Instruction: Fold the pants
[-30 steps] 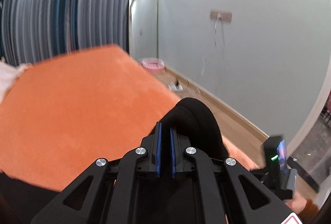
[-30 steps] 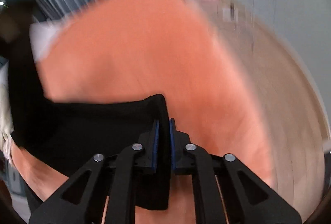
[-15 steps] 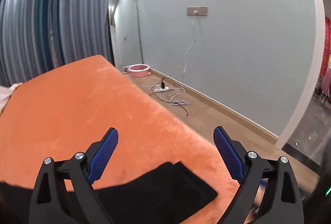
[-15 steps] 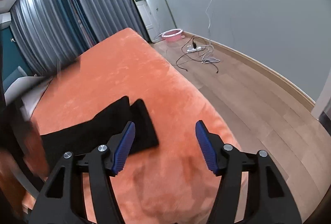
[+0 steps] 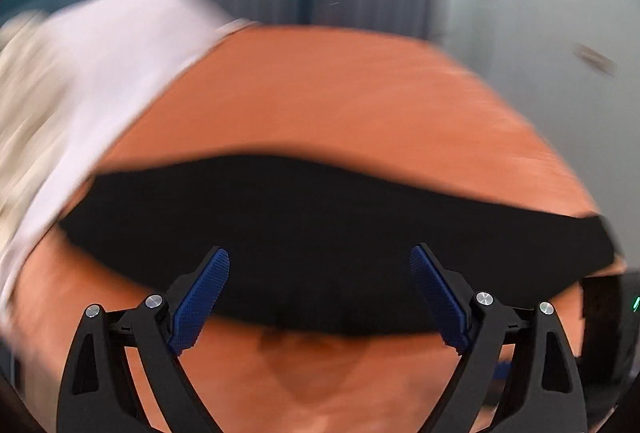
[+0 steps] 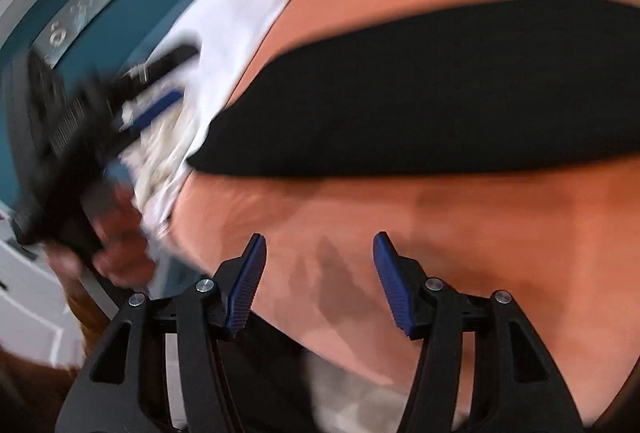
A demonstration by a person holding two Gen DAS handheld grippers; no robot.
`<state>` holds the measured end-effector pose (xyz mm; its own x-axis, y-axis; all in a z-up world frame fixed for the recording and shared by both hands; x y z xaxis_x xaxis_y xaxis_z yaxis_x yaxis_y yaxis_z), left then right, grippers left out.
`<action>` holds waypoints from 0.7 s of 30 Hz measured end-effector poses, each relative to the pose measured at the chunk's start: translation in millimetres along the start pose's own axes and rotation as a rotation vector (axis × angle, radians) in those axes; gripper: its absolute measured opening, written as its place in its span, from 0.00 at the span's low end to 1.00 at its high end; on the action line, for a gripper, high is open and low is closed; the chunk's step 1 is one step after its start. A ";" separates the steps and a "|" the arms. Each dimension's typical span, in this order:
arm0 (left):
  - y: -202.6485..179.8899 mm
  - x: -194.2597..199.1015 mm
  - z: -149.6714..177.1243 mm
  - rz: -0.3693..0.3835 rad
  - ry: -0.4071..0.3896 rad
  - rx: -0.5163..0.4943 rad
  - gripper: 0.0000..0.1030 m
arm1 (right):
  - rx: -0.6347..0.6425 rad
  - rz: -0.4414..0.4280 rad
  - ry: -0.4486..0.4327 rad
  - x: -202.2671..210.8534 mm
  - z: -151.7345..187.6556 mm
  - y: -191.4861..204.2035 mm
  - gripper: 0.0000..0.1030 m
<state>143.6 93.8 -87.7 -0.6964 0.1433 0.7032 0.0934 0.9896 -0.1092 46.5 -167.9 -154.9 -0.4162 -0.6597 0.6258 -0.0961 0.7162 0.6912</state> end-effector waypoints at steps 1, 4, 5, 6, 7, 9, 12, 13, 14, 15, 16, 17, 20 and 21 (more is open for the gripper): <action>29.4 1.1 4.5 -0.022 0.005 0.046 0.86 | -0.011 -0.005 0.009 -21.5 -9.3 7.1 0.53; 96.6 7.1 11.8 -0.060 0.004 0.126 0.86 | -0.029 0.026 -0.022 -56.4 -39.8 19.8 0.53; 105.3 6.4 13.1 -0.059 0.003 0.129 0.86 | -0.032 0.035 -0.026 -61.3 -45.1 22.2 0.37; 113.3 5.6 14.8 -0.052 0.005 0.125 0.86 | -0.039 0.057 -0.022 -64.8 -47.6 24.5 0.21; 112.4 0.1 13.9 -0.039 0.008 0.117 0.86 | -0.054 0.071 -0.032 -64.6 -52.8 26.3 0.07; 106.4 -7.9 19.4 0.002 0.017 0.086 0.86 | -0.065 0.078 -0.065 -65.6 -61.3 30.6 0.07; 89.0 -14.8 27.2 0.080 0.028 0.025 0.86 | -0.052 0.076 -0.110 -43.5 -77.3 42.0 0.07; 80.1 -16.3 29.2 0.098 0.027 0.010 0.86 | -0.040 0.089 -0.124 -41.8 -81.1 46.9 0.07; 67.9 -20.0 31.1 0.122 0.030 -0.009 0.86 | -0.022 0.109 -0.136 -37.5 -85.3 51.3 0.07; 59.8 -22.4 32.8 0.141 0.031 -0.016 0.86 | -0.010 0.124 -0.139 -38.8 -90.6 52.7 0.07; 47.0 -24.7 29.8 0.177 0.019 -0.025 0.86 | 0.001 0.138 -0.141 -39.1 -91.7 53.9 0.07; 36.3 -27.0 26.7 0.207 0.005 -0.034 0.86 | 0.008 0.146 -0.144 -39.3 -93.0 54.9 0.07; 7.3 -49.8 17.1 0.258 0.008 -0.079 0.89 | 0.056 0.168 -0.171 -37.8 -95.3 60.0 0.07; 5.4 -72.3 20.5 0.202 0.073 -0.107 0.88 | 0.080 0.186 -0.173 -38.8 -95.2 61.2 0.07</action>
Point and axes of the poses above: each gripper's, at about its wrist camera, not at the fingertips, and x roughly against the way its jaws point, y to its left, z to its underside, the point moved 5 cm from there along -x, roughly the way its jaws point, and after that the axes turned 2 degrees about x, right-handed, at the moved point
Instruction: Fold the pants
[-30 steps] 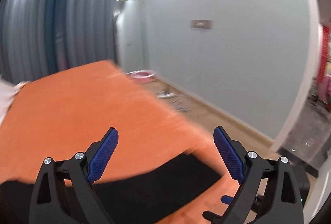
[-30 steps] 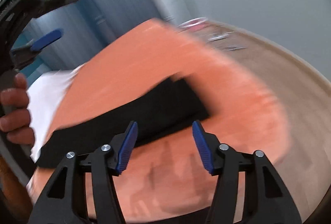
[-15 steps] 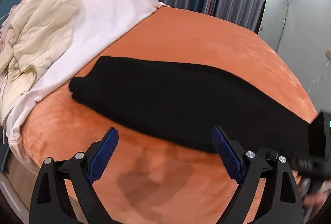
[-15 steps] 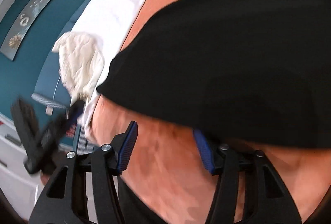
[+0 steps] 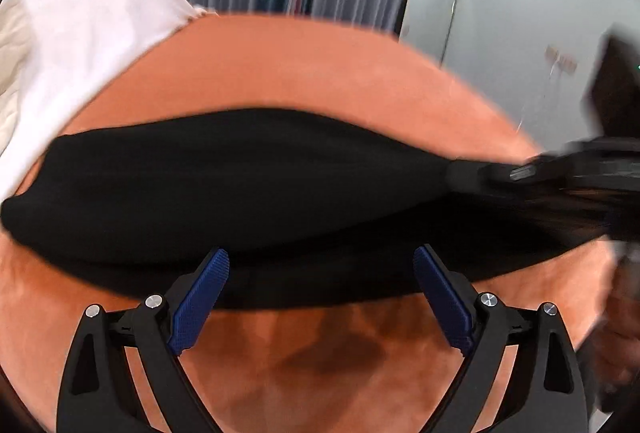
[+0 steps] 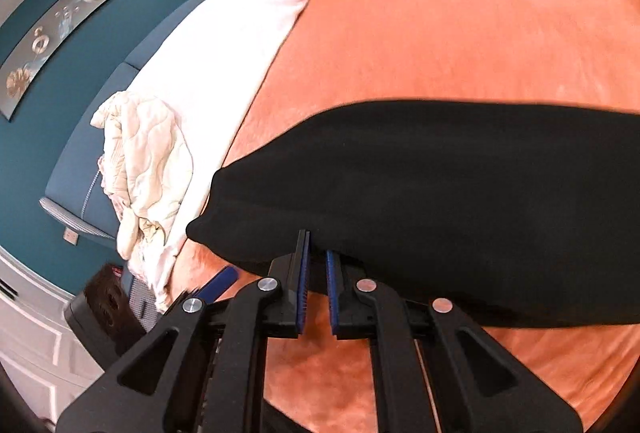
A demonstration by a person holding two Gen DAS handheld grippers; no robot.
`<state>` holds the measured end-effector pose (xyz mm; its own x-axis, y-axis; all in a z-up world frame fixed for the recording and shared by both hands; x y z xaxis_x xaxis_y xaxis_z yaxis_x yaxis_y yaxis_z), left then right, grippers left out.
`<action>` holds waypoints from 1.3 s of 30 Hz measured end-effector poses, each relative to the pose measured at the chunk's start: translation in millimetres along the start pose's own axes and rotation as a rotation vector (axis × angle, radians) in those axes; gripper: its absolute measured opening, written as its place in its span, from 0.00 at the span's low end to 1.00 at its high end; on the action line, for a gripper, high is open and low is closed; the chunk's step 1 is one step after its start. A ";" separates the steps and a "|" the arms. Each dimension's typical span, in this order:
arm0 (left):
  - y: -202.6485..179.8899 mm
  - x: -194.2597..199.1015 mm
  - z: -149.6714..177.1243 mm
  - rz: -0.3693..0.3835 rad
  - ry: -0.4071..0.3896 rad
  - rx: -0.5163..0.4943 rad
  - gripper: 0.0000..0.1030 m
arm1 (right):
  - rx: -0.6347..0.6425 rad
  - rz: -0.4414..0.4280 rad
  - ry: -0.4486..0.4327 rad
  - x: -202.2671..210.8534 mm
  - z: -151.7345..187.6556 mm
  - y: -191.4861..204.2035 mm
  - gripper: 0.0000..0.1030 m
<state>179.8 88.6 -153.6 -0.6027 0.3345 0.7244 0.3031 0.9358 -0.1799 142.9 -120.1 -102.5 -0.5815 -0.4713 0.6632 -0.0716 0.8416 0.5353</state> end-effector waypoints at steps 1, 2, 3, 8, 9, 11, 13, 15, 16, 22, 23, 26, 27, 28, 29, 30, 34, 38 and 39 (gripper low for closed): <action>5.7 -15.5 6.8 -0.030 0.065 -0.006 0.82 | 0.020 0.024 0.005 -2.8 2.2 -2.7 0.07; 12.3 -25.5 15.6 -0.033 0.117 -0.012 0.81 | 0.028 0.055 0.038 -11.0 10.5 -10.4 0.07; 15.7 -18.6 23.9 -0.004 0.085 -0.051 0.81 | 0.028 0.078 0.076 -18.6 18.2 -18.0 0.07; 35.0 25.8 60.8 -0.021 0.100 -0.183 0.80 | 0.070 0.084 0.264 -24.1 83.1 -35.5 0.08; 44.1 42.9 58.6 0.000 0.078 -0.182 0.79 | 0.098 0.069 0.273 -11.6 85.0 -30.7 0.10; 50.7 68.0 43.8 0.036 0.020 -0.161 0.80 | 0.135 0.047 0.228 7.3 67.9 -22.6 0.11; 48.4 83.1 10.4 0.047 -0.056 -0.130 0.82 | 0.162 0.025 0.127 19.1 16.0 -18.0 0.22; 46.9 72.1 -27.2 0.020 -0.096 -0.091 0.85 | 0.171 0.004 0.048 8.0 -37.3 -21.9 0.69; 48.0 58.9 -44.4 0.012 -0.099 -0.059 0.85 | 0.184 0.017 0.021 -0.5 -59.2 -24.2 0.86; 96.0 -34.3 -33.4 -0.023 0.175 0.136 0.79 | 0.282 0.145 0.172 -111.2 -132.4 -58.6 0.75; 94.7 -29.5 -29.5 -0.029 0.148 0.096 0.81 | 0.301 0.155 0.221 -124.2 -127.8 -62.0 0.47; 90.8 -22.0 -14.6 -0.115 0.153 -0.007 0.82 | 0.433 0.127 0.284 -128.2 -96.8 -45.4 0.09; 89.5 -20.4 -11.0 -0.129 0.138 -0.024 0.82 | 0.495 0.111 0.282 -119.8 -80.3 -34.0 0.09; 88.9 -20.0 -8.9 -0.138 0.126 -0.030 0.82 | 0.507 0.088 0.285 -116.8 -71.3 -29.6 0.09; 88.6 -20.2 -7.4 -0.143 0.122 -0.026 0.83 | 0.512 0.068 0.286 -112.1 -62.4 -26.5 0.09; 85.2 -18.7 -6.6 -0.144 0.123 -0.017 0.83 | 0.510 0.053 0.287 -110.0 -56.9 -25.2 0.09; 82.6 -22.3 -12.1 -0.153 0.123 0.007 0.85 | 0.374 -0.028 0.293 -112.9 -68.8 -48.1 0.10; 75.4 -16.1 -0.8 -0.156 0.113 0.008 0.85 | 0.163 -0.184 0.323 -124.8 -104.0 -64.8 0.44; 75.7 -17.1 -0.5 -0.158 0.112 0.005 0.85 | 0.142 -0.213 0.339 -129.2 -107.7 -65.1 0.51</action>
<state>213.5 153.7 -179.2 -0.5565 0.1696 0.8133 0.2075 0.9763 -0.0616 309.9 -142.4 -166.7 -0.2438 -0.6788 0.6927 -0.2861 0.7328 0.6174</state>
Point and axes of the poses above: each gripper's, at about its wrist camera, not at the fingertips, and x roughly against the way its jaws point, y to its left, z to its underside, the point moved 5 cm from there along -x, roughly the way its jaws point, and after that the axes turned 2 degrees about x, right-handed, at the moved point
